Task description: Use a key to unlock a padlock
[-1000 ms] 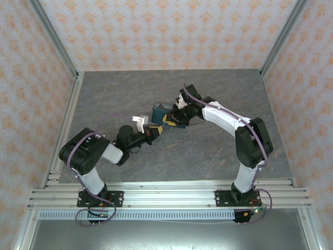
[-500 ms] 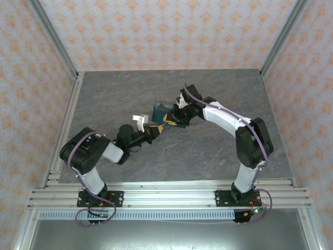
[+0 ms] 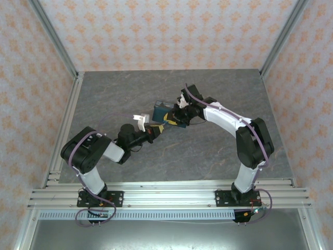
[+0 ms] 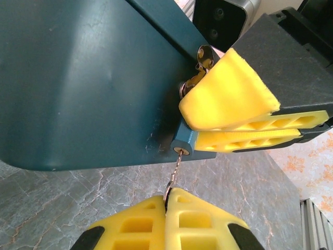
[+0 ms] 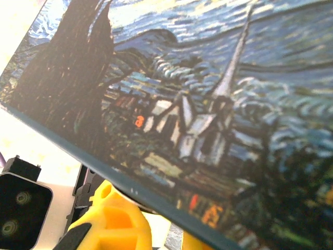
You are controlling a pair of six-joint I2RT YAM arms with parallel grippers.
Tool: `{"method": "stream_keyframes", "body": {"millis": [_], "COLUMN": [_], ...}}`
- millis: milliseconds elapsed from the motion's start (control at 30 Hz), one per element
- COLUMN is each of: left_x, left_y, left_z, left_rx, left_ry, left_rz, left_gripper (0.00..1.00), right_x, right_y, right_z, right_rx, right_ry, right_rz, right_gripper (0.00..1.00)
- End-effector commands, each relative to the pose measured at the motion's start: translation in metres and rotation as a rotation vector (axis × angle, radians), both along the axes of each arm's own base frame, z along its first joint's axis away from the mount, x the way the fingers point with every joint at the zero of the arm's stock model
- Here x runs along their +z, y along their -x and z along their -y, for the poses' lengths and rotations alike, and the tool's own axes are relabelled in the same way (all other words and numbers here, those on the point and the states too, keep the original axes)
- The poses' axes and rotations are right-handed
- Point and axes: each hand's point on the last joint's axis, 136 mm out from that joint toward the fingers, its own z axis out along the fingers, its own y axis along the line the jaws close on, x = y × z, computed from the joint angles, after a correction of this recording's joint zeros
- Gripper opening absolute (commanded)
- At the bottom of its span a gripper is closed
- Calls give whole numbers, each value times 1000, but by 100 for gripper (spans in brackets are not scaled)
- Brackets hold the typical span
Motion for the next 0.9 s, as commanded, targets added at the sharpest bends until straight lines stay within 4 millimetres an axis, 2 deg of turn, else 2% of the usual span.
{"method": "stream_keyframes", "body": {"millis": [0, 400, 867], "left_x": [18, 24, 21], "left_y": [-8, -7, -2], "left_z": [8, 5, -3], "left_rx": [11, 43, 67], "left_ry": [-20, -102, -126], "left_rz": [93, 137, 142], "left_gripper": [0, 0, 0], "right_x": [18, 13, 23], "right_y": [9, 13, 13], "right_z": [-5, -5, -11], "right_rx": [33, 43, 36], "right_ry": [-32, 6, -78], "right_rz": [27, 19, -4], "right_gripper": [0, 0, 0]}}
